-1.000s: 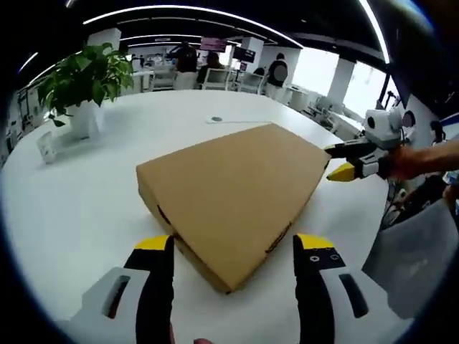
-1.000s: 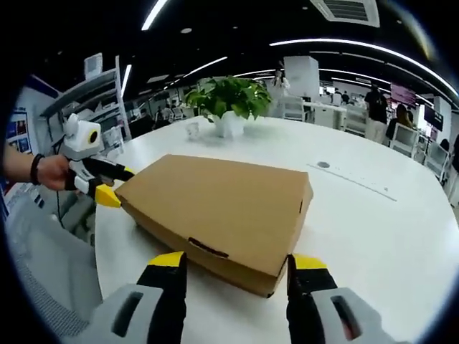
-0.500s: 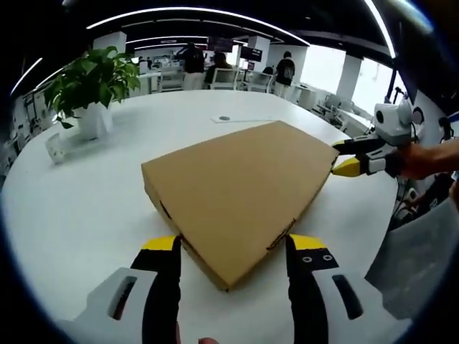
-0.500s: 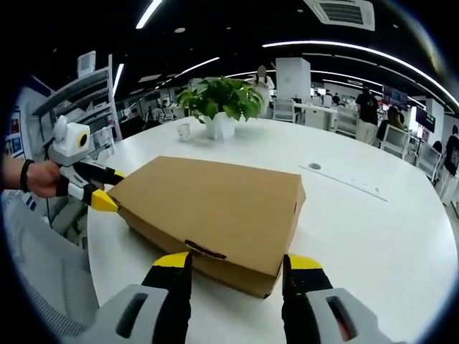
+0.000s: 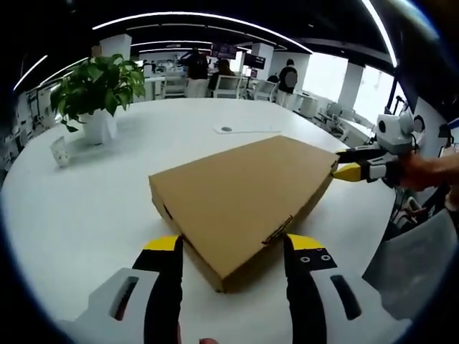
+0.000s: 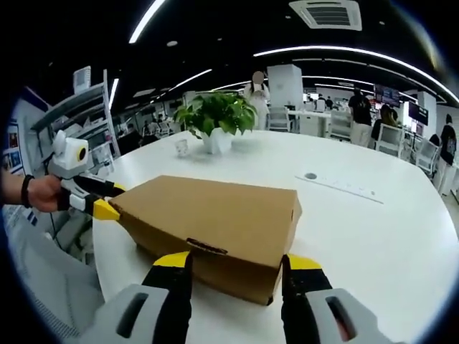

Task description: Operate the shoe box by opening the lid, removing the specified soft item, and placing it in the target area until the item is outside and the box remains undamaged.

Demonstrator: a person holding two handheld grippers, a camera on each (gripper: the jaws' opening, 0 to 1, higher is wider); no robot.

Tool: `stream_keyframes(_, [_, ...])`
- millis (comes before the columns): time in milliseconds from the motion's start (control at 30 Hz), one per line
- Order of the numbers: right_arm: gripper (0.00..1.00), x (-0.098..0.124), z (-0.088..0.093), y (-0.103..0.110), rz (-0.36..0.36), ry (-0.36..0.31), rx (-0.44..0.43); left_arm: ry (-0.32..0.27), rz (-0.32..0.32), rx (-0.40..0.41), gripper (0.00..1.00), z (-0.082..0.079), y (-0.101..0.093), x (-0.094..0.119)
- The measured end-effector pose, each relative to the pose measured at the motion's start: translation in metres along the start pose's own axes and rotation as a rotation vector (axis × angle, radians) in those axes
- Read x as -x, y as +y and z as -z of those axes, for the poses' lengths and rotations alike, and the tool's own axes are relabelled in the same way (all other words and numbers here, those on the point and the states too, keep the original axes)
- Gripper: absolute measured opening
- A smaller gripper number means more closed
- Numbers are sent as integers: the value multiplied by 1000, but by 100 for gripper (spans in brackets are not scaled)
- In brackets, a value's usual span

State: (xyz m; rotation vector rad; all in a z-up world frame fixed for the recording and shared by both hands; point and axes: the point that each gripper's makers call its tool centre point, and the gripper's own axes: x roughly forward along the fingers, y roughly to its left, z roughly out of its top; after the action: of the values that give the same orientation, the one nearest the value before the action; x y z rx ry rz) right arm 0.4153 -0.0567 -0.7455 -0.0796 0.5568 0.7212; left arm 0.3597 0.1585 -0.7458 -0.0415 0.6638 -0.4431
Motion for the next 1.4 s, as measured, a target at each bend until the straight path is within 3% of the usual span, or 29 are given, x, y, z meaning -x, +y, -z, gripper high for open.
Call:
stream_keyframes(467, [45, 10, -30, -1, -6, -37, -17, -63, 17, 23, 57, -21, 1, 12])
stream_keyframes(1100, [45, 13, -73, -6, -10, -84, -70, -109, 43, -49, 58, -47, 4, 20])
stream_keyframes(1400, [45, 14, -88, -5, -15, -83, -45, -107, -6, -115, 47, -55, 13, 20])
